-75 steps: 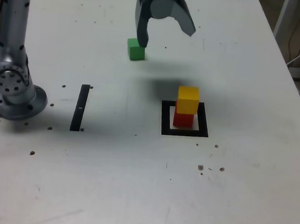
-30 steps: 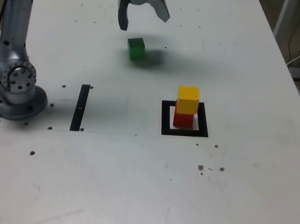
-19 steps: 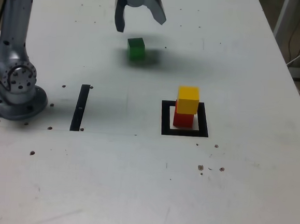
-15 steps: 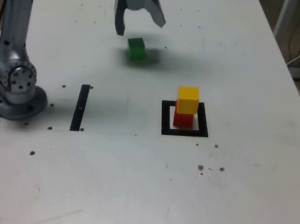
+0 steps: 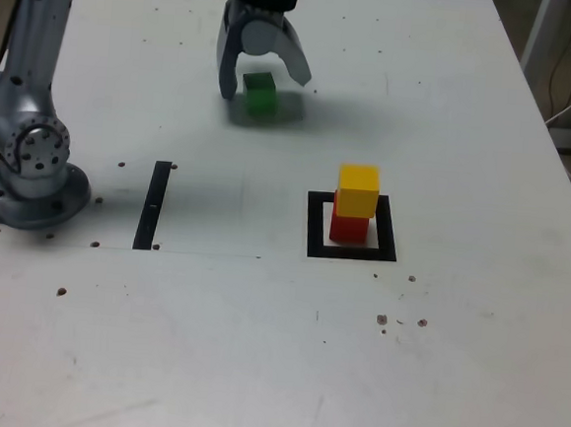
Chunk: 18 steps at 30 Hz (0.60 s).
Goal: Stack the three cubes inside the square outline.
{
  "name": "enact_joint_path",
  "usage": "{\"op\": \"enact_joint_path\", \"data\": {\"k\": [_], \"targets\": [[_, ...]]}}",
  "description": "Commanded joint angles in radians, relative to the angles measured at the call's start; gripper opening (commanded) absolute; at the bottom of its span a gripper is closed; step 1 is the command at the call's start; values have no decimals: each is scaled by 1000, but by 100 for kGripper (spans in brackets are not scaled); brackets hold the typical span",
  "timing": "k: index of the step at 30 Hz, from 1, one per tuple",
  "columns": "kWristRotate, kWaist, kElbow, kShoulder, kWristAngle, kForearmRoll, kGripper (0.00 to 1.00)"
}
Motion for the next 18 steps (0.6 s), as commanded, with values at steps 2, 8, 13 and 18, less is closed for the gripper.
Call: {"op": "enact_joint_path", "data": {"k": [2, 8, 13, 18], "targets": [[-5, 3, 13, 17, -4, -17, 98], [-15, 5, 20, 33, -7, -29, 94], [-39, 7, 18, 38, -2, -30, 83], [-67, 8, 15, 35, 20, -33, 53]]}}
